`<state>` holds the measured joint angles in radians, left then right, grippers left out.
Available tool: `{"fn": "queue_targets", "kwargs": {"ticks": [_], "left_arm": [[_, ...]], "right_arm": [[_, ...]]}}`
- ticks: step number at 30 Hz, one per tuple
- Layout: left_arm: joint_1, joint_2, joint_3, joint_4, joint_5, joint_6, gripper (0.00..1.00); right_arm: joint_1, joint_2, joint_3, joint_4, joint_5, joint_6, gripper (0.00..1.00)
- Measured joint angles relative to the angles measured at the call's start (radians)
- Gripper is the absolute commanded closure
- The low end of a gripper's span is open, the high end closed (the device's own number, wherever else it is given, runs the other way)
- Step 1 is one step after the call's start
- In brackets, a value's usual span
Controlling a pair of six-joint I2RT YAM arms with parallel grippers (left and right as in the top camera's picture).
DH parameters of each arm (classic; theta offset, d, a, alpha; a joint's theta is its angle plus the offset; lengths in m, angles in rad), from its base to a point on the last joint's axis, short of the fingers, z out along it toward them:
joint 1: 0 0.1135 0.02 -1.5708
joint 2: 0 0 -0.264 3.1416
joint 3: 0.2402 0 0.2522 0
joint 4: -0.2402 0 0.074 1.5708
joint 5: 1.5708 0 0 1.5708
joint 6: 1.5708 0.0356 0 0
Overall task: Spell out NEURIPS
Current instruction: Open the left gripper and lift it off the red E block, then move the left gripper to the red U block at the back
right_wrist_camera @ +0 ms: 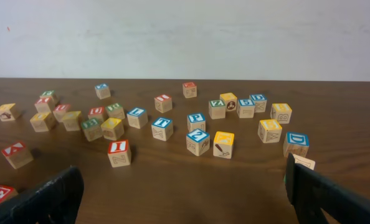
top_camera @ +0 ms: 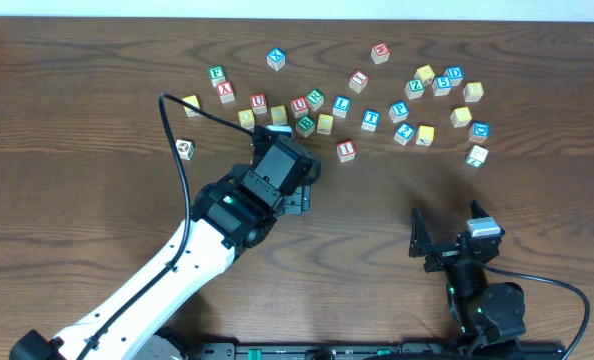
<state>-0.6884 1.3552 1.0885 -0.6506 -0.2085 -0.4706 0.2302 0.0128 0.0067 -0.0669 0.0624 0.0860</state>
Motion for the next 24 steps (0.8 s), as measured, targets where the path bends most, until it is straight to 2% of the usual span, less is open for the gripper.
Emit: {"fn": "queue_targets", "kwargs": {"ticks": [7, 13, 19, 24], "left_arm": [[0.13, 0.083, 0.081, -0.063, 0.079, 0.001, 0.2], [0.246, 0.275, 0.26, -0.107, 0.191, 0.023, 0.2], [0.28, 0.471, 0.463, -0.182, 0.237, 0.027, 0.19], [0.31, 0.649, 0.699, -0.292, 0.269, 0.035, 0.15]], "right_arm": [[0.0, 0.0, 0.0, 0.0, 0.0, 0.0, 0.01], [0.0, 0.0, 0.0, 0.0, 0.0, 0.0, 0.01], [0.0, 0.0, 0.0, 0.0, 0.0, 0.0, 0.01], [0.0, 0.001, 0.0, 0.0, 0.0, 0.0, 0.01]]}}
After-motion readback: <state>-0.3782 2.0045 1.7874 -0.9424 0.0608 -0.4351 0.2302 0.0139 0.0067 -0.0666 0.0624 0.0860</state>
